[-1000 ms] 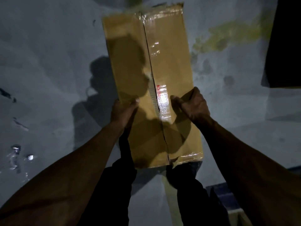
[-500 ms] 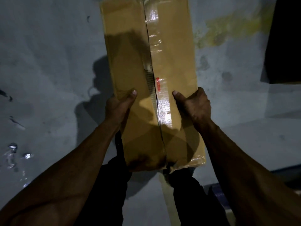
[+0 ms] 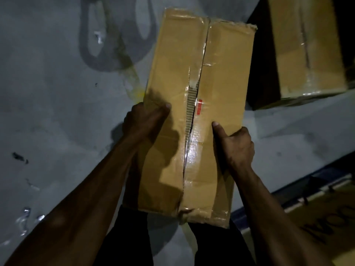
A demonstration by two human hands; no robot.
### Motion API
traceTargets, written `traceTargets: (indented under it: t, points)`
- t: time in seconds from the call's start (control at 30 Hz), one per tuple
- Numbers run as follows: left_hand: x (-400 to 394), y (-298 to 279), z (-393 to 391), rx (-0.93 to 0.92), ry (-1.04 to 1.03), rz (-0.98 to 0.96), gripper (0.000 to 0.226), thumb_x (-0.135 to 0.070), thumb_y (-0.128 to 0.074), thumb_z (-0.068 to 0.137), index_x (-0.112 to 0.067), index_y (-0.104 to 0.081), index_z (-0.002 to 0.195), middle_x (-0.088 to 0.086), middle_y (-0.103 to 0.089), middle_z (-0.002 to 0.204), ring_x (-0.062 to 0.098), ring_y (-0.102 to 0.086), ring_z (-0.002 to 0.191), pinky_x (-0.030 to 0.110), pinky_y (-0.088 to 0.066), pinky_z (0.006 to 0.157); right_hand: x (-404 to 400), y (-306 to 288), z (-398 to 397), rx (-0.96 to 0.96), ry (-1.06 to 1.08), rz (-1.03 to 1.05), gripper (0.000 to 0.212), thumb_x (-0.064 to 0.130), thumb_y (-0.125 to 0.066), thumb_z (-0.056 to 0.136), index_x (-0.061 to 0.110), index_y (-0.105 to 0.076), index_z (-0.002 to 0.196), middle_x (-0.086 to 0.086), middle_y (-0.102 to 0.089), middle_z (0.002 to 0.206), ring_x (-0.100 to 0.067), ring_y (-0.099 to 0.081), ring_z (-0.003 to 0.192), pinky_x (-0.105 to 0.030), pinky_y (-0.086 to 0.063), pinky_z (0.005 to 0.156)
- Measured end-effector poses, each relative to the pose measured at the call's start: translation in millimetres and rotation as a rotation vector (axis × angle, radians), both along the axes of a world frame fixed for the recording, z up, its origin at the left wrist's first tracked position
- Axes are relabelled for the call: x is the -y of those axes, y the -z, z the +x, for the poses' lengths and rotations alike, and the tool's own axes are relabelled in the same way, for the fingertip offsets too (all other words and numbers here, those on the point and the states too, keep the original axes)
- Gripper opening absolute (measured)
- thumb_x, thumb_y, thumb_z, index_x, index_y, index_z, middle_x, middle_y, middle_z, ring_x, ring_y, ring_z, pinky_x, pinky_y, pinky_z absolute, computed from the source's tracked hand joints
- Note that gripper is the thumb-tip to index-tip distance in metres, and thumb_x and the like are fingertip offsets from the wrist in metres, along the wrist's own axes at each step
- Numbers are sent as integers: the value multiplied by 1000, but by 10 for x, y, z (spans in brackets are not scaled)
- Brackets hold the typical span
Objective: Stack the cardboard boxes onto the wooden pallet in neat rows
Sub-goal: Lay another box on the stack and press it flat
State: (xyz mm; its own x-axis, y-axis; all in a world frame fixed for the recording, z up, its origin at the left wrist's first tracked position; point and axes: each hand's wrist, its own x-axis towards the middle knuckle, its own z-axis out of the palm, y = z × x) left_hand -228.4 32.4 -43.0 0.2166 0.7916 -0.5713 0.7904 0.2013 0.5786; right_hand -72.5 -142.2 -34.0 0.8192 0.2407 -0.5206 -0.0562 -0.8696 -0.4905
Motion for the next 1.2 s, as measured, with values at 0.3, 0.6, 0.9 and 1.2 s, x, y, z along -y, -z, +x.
traceTargets:
  t: [0.3,0.6,0.9,1.2]
  points:
    - [322,-1658,665,94,287,144,102,-96,-46,54,-20,-66,120,3,-70,115,31,-65,104,48,-53,94,699,-1609,114,156,250,115,76,75,-58,78,15,-50,123,-8,-61,117,-33,-58,107,-42,-45,88]
    - [858,-2776,783,234,570,296,80,-92,-46,62,-23,-67,96,0,-70,93,30,-66,87,44,-56,83,1424,-2708,-385,356,492,150,78,79,-55,76,17,-51,123,-6,-61,114,-31,-59,105,-46,-50,90]
    - [1736,-3435,649,378,855,282,59,-76,-58,81,-20,-70,92,0,-69,86,24,-64,80,33,-48,69,2285,-3414,-1174,417,774,115,69,72,-56,81,14,-48,118,-2,-50,101,-23,-51,95,-39,-45,84]
    - [2806,-3589,476,428,1064,240,68,-86,-51,74,-20,-65,85,-2,-69,81,24,-65,78,36,-52,71,3338,-3622,-1727,412,965,78,70,80,-55,75,20,-48,110,-3,-57,104,-26,-57,100,-45,-49,89]
